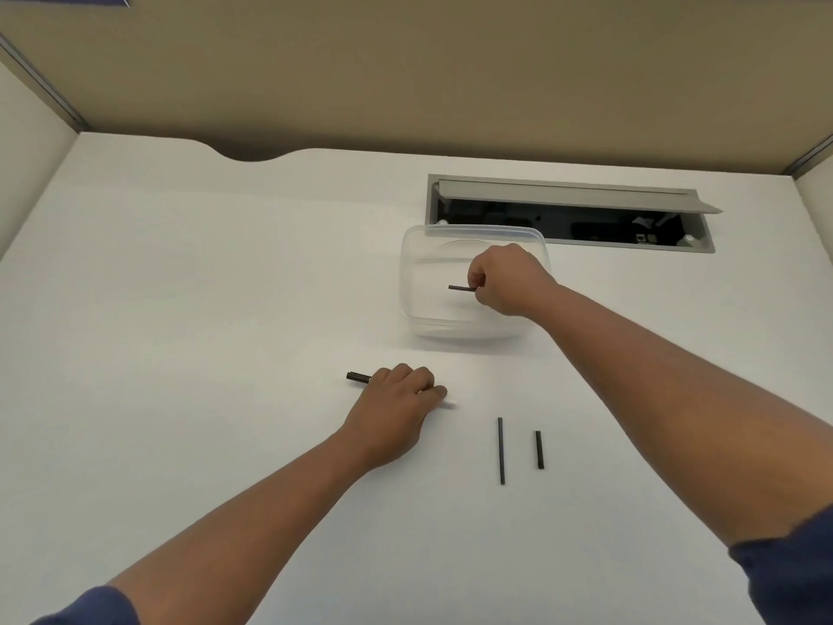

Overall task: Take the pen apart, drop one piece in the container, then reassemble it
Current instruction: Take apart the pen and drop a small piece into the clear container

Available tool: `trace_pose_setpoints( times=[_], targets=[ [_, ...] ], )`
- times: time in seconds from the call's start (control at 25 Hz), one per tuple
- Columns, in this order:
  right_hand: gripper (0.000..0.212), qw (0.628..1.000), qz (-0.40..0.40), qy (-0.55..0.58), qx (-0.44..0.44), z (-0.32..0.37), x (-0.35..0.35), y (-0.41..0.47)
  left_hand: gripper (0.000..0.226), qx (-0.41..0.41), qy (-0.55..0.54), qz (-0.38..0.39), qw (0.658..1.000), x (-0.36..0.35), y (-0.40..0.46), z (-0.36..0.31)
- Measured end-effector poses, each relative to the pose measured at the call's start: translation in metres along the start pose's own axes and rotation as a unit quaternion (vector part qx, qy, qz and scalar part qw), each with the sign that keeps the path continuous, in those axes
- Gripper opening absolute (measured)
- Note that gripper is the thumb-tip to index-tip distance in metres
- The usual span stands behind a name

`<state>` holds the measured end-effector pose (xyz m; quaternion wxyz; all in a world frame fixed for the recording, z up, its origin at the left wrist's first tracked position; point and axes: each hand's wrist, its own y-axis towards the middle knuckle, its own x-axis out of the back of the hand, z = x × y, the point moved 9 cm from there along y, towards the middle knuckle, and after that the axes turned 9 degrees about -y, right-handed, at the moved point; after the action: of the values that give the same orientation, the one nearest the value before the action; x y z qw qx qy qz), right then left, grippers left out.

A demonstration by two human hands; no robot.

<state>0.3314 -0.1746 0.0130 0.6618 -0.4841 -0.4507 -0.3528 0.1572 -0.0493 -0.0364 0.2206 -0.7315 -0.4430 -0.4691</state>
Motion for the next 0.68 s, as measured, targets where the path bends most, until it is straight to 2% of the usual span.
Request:
trace_pose_setpoints(
  times=[0.08,0.28,0.68],
  targets=[
    [0.024,0.999,0.031,-0.015,0.005,0.005,-0.013,0.009,0.034,0.005,-0.003,-0.001,1.000,0.000,0.003,0.003],
    [0.024,0.998,0.050,-0.032,0.011,0.009,-0.032,0.020,0.037,-0.001,-0.015,-0.003,1.000,-0.001,0.004,0.005],
    [0.024,0.998,0.046,-0.039,0.018,0.005,-0.038,0.028,0.037,-0.003,-0.021,-0.008,1.000,-0.001,0.006,0.008]
  ],
)
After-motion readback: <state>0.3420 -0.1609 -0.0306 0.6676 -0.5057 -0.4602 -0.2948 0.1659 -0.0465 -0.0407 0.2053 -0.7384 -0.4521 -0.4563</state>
